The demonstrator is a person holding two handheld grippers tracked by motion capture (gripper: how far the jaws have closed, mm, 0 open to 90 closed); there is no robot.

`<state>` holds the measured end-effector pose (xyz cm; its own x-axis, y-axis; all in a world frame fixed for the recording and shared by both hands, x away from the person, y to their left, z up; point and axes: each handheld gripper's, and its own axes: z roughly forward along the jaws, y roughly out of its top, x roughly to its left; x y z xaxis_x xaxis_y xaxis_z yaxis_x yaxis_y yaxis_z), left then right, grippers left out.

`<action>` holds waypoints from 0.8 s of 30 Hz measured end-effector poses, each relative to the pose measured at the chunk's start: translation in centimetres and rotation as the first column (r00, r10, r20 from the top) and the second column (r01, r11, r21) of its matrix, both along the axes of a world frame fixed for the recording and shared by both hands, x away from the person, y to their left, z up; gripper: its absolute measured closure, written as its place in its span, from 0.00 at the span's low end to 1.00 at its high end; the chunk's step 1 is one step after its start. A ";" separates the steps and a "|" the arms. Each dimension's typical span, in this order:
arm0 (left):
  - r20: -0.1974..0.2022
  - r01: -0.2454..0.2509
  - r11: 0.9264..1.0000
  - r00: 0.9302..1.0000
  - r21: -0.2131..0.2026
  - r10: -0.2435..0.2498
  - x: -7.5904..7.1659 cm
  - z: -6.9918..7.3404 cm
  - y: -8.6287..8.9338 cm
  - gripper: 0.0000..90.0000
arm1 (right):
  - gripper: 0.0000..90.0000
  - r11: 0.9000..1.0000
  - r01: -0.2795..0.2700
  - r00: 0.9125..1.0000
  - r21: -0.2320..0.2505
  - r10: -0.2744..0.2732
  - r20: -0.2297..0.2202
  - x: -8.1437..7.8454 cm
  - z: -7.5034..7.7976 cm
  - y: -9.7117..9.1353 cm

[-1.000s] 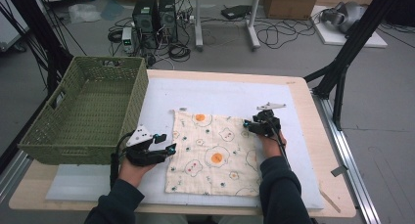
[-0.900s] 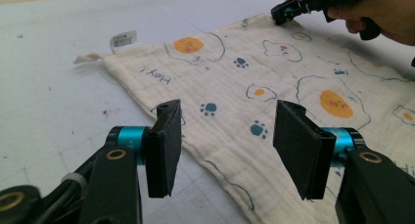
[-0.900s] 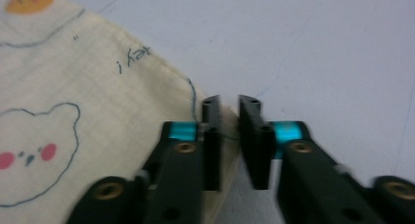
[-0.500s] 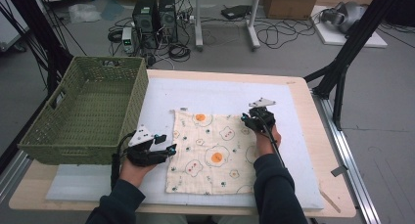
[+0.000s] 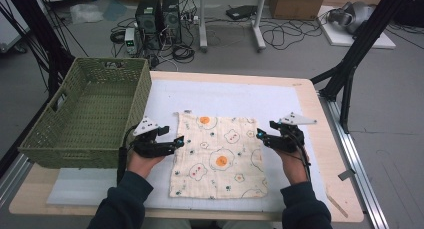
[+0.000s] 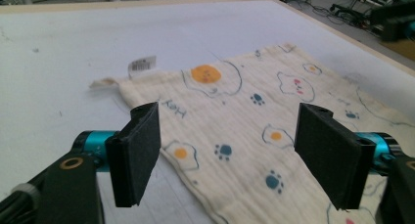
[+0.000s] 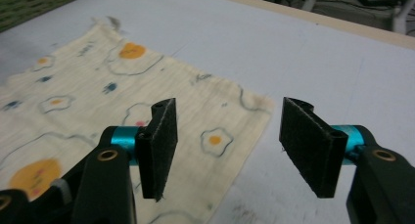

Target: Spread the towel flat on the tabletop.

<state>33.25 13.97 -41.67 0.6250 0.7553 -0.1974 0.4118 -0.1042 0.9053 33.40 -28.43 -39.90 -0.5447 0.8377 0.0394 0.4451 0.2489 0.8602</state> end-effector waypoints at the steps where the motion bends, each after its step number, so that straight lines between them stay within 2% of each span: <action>1: 0.001 -0.004 1.000 1.000 0.002 0.004 0.5 0.2 -0.1 0.27 | 0.42 1.000 -0.010 1.000 0.009 0.010 0.003 -0.5 -0.3 -0.3; 2: 0.001 -0.014 1.000 1.000 0.010 0.014 1.0 0.3 -0.1 0.28 | 0.42 1.000 -0.021 1.000 0.018 0.021 -0.003 -0.9 -0.6 -0.5; 4: -0.002 -0.030 0.999 1.000 0.016 0.030 2.1 0.6 -0.3 0.30 | 0.42 0.999 -0.037 0.999 -0.002 0.037 -0.018 -1.1 -0.9 -0.6; 5: -0.004 -0.042 0.999 0.999 0.032 0.042 2.7 0.8 -0.4 0.30 | 0.42 0.999 -0.040 0.999 -0.010 0.039 -0.016 -1.3 -0.8 -0.6; 6: -0.005 -0.060 0.997 0.998 0.049 0.060 3.2 0.8 -0.5 0.31 | 0.42 0.999 -0.043 0.999 0.003 0.043 -0.014 -1.4 -0.7 -0.6; 8: -0.025 -0.092 0.990 0.995 0.110 0.095 4.3 0.6 -0.7 0.39 | 0.42 0.999 -0.046 0.999 -0.001 0.046 0.005 -1.6 -0.6 -0.6; 11: -0.039 -0.118 0.981 0.991 0.156 0.126 6.0 -0.1 -1.3 0.41 | 0.43 0.999 -0.049 0.999 -0.012 0.049 0.007 -1.7 -0.6 -0.5; 13: -0.050 -0.134 0.971 0.988 0.199 0.147 7.1 -0.6 -1.7 0.41 | 0.43 0.999 -0.047 0.999 -0.016 0.047 0.002 -1.7 -0.8 -0.5; 15: -0.027 -0.171 0.954 0.983 0.245 0.183 7.9 -1.1 -2.0 0.42 | 0.43 0.999 -0.047 0.999 -0.022 0.047 -0.009 -1.5 -1.1 -0.4; 16: -0.036 -0.198 0.946 0.976 0.258 0.214 8.4 -1.4 -2.0 0.43 | 0.43 0.999 -0.047 0.999 -0.022 0.047 -0.012 -1.5 -1.2 -0.4; 17: -0.039 -0.213 0.942 0.972 0.258 0.231 8.8 -1.6 -2.0 0.43 | 0.43 0.999 -0.048 0.999 -0.023 0.047 -0.015 -1.4 -1.4 -0.4; 20: -0.066 -0.200 0.940 0.972 0.276 0.226 9.7 -2.3 -2.2 0.44 | 0.43 0.999 -0.040 0.999 -0.015 0.039 -0.026 -1.2 -1.6 -0.5; 23: -0.080 -0.164 0.942 0.978 0.292 0.194 10.3 -2.7 -3.0 0.47 | 0.44 0.999 -0.039 0.999 -0.015 0.039 -0.019 -1.3 -1.6 -0.6; 24: -0.075 -0.153 0.938 0.980 0.310 0.185 10.4 -2.9 -3.3 0.49 | 0.44 0.999 -0.040 0.999 -0.014 0.039 -0.021 -1.4 -1.5 -0.5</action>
<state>43.63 10.64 -44.54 0.4714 0.8819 -0.0001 0.5355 -0.2861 0.7946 32.04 -28.98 -41.43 -0.5765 0.8161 0.0395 0.4527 0.2788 0.8469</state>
